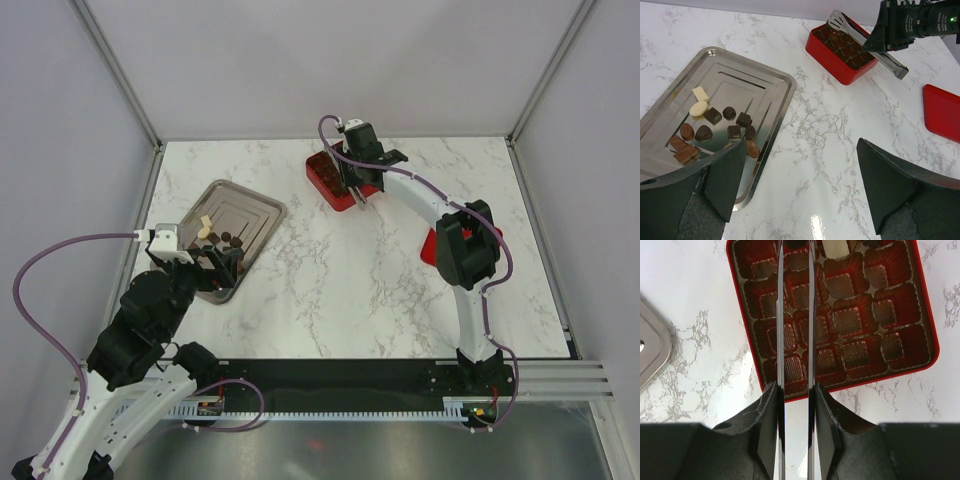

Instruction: Pack the chocolate

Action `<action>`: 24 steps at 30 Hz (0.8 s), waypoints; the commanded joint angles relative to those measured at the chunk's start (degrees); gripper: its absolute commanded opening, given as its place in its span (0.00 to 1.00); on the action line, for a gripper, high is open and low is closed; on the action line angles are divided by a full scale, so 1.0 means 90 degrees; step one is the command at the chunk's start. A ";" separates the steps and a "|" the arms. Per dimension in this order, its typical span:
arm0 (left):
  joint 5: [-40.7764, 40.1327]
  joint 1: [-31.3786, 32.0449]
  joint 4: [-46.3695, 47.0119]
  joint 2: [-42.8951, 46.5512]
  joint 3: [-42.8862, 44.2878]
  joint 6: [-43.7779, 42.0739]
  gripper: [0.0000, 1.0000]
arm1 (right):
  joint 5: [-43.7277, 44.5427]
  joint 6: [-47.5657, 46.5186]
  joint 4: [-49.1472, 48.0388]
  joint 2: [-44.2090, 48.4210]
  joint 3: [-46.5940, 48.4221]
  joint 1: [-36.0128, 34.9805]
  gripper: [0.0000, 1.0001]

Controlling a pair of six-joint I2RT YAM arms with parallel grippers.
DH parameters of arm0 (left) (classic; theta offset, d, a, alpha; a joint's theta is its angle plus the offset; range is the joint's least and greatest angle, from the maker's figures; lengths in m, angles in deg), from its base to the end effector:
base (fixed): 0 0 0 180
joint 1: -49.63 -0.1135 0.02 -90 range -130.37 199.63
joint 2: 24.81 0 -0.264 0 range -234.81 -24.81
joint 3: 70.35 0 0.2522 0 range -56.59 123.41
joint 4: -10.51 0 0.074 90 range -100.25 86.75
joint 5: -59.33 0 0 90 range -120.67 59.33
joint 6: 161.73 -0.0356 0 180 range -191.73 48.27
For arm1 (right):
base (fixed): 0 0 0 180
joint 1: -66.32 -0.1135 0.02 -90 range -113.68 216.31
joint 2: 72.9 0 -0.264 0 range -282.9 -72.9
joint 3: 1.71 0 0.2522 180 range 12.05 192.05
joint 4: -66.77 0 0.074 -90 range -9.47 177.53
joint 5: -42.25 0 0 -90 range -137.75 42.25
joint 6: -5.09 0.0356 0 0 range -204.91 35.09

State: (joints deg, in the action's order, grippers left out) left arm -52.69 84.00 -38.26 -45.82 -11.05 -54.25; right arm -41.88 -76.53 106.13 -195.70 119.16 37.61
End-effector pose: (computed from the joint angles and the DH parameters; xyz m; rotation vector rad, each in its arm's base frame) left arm 0.0709 -0.0323 0.3450 -0.0229 1.7513 -0.3263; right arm 0.4379 0.2357 0.2547 -0.3527 2.2693 0.2190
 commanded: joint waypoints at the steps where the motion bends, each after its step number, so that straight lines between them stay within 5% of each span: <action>1: -0.0122 -0.0010 0.0276 -0.0057 -0.0040 -0.0184 1.00 | -0.0076 0.0152 -0.0072 -0.0027 -0.0065 0.0016 0.38; 11: -0.0112 -0.0010 0.0266 -0.0048 -0.0040 -0.0174 1.00 | -0.0076 0.0123 -0.0072 -0.0134 0.0071 0.0016 0.47; 24: -0.0112 -0.0010 0.0276 -0.0038 -0.0040 -0.0164 1.00 | -0.0398 -0.0013 0.0007 0.0236 0.0335 -0.0023 0.47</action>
State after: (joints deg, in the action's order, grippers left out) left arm -52.69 84.00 -38.26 -45.89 -11.05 -54.25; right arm -43.57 -76.16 107.34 -196.64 119.78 37.63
